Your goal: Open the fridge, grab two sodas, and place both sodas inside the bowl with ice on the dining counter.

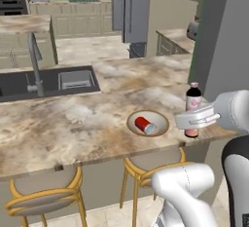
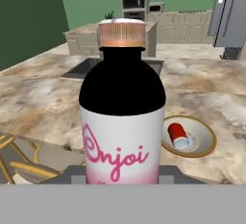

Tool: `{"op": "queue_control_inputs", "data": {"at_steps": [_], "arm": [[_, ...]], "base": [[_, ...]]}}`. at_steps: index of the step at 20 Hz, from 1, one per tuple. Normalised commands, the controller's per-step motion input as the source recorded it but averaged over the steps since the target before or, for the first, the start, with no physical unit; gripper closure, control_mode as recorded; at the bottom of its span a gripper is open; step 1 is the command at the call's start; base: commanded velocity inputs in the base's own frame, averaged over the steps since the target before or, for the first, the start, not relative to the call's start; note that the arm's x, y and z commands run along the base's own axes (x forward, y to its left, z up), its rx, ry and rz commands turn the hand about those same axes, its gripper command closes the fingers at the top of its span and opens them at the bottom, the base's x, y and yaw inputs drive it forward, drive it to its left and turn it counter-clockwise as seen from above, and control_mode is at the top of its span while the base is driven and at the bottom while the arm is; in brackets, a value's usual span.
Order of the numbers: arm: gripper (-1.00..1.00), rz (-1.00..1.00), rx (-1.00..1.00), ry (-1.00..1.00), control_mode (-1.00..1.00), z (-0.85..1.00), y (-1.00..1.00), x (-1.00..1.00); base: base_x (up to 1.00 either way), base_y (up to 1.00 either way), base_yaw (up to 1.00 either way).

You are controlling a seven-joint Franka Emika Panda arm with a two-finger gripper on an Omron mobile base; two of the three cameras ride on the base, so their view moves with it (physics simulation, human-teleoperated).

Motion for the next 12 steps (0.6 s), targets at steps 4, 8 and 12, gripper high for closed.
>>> {"op": "queue_control_inputs", "data": {"at_steps": [4,8,12], "arm": [[1.00,0.00,0.00,0.00,1.00,0.00,0.00,0.00],[1.00,0.08,0.00,0.09,-1.00,-0.07,-0.27,0.49],[1.00,0.10,-0.03,0.31,-1.00,-0.15,-0.45,1.00]], "base": [[0.76,-0.51,0.26],[0.41,-0.28,0.10],[0.00,0.00,0.00]]}}
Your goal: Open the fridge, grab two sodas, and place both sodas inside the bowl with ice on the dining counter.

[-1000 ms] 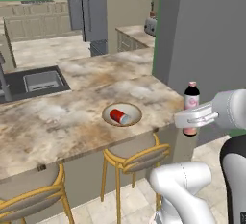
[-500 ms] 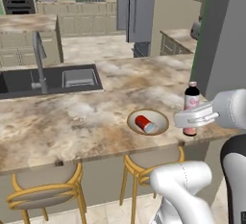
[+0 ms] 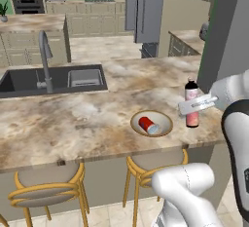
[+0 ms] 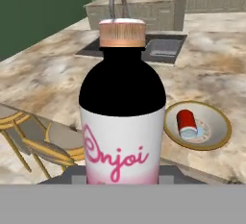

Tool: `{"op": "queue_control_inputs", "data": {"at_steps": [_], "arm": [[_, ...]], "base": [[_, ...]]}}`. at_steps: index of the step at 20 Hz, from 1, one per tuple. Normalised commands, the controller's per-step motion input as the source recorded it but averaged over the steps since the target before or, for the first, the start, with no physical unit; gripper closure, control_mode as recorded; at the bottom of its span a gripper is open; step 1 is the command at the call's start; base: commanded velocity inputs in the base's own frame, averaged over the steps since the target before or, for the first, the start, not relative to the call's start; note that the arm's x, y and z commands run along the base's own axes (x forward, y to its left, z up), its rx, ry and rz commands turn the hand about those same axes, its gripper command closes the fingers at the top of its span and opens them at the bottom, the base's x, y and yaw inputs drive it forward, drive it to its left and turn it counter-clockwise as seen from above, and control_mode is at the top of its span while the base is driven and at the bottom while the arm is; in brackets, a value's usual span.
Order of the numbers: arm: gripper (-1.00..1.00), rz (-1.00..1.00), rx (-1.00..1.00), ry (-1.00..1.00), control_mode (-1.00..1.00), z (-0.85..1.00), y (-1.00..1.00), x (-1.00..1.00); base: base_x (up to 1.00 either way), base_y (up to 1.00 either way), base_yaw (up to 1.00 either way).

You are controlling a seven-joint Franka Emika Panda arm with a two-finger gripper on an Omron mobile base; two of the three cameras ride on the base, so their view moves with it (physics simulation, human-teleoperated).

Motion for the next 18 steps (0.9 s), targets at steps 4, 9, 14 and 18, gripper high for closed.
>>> {"op": "queue_control_inputs", "data": {"at_steps": [4,9,14,18], "arm": [[1.00,0.06,-0.15,0.40,-1.00,-0.25,-0.40,1.00],[1.00,0.07,-0.13,0.29,-1.00,-0.73,-0.40,0.95],[1.00,0.08,-0.04,0.11,-1.00,-0.84,-0.21,0.65],[1.00,0.00,-0.02,0.00,-1.00,-0.43,-0.01,0.17]], "base": [[0.00,0.00,0.00],[0.00,0.00,0.00],[0.00,0.00,0.00],[0.00,0.00,0.00]]}}
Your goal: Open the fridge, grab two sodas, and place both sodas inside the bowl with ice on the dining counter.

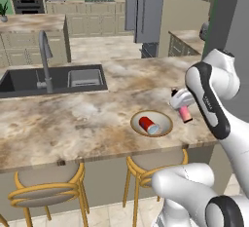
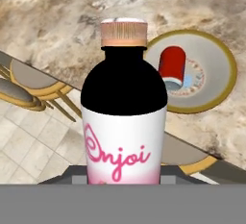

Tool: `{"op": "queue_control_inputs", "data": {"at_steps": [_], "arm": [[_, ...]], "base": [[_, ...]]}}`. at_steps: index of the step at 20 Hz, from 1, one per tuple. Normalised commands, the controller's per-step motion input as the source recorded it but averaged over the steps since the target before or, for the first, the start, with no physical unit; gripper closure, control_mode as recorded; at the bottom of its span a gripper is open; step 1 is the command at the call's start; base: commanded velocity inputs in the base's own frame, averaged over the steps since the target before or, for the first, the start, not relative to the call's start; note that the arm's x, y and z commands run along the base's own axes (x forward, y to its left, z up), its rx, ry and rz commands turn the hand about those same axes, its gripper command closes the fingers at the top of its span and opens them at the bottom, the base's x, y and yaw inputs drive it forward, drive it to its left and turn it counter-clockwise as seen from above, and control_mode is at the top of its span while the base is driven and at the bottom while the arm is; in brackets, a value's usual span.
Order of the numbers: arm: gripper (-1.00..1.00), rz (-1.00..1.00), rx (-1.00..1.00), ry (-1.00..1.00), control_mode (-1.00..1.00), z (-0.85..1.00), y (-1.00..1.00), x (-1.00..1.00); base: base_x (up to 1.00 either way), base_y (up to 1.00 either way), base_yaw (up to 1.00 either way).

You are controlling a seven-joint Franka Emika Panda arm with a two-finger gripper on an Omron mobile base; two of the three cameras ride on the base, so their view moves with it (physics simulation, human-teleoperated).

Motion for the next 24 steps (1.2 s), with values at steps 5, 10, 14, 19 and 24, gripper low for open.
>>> {"op": "queue_control_inputs", "data": {"at_steps": [5,10,14,19,24], "arm": [[1.00,0.00,-0.11,0.01,-1.00,-0.41,0.00,0.23],[1.00,0.01,-0.05,0.01,-1.00,-0.39,0.00,0.35],[1.00,0.04,0.00,0.05,-1.00,-0.34,-0.02,0.42],[1.00,0.05,0.00,0.01,-1.00,-0.31,0.00,0.42],[1.00,0.04,0.00,0.00,-1.00,-0.22,-0.03,0.38]], "base": [[0.00,0.00,0.00],[0.00,0.00,0.00],[0.00,0.00,0.00],[0.00,0.00,0.00],[0.00,0.00,0.00]]}}
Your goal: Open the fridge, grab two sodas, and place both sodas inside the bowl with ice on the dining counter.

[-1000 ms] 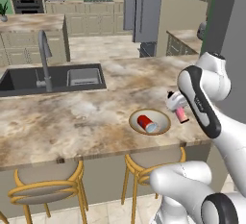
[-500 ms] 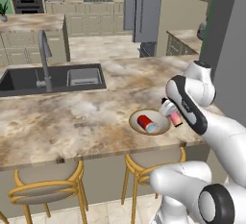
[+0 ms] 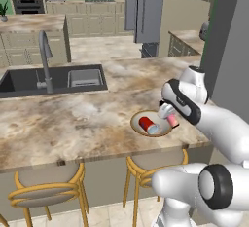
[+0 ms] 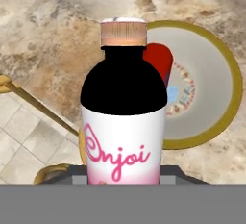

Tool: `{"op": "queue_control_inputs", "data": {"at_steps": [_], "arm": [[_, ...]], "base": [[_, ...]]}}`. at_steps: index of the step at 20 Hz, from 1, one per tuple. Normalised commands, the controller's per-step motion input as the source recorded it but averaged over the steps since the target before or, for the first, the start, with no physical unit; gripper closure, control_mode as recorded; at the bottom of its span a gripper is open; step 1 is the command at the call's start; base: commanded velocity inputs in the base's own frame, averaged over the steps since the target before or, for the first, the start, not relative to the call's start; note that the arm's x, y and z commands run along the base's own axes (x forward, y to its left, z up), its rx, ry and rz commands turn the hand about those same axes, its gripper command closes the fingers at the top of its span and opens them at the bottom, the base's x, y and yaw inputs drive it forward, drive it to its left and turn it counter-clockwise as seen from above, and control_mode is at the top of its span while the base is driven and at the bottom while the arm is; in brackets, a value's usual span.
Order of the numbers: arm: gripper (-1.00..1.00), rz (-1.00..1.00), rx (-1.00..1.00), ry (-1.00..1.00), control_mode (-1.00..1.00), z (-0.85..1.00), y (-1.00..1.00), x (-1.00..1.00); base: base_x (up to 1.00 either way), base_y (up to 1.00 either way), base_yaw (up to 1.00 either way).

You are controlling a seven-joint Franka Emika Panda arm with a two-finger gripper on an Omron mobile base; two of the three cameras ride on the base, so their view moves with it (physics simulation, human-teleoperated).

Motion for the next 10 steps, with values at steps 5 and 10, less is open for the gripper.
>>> {"op": "queue_control_inputs", "data": {"at_steps": [5,10], "arm": [[1.00,0.03,0.00,0.00,-1.00,-0.24,0.00,0.33],[1.00,0.02,0.00,0.00,-1.00,-0.26,0.00,0.35]], "base": [[0.00,0.00,0.00],[0.00,0.00,0.00]]}}
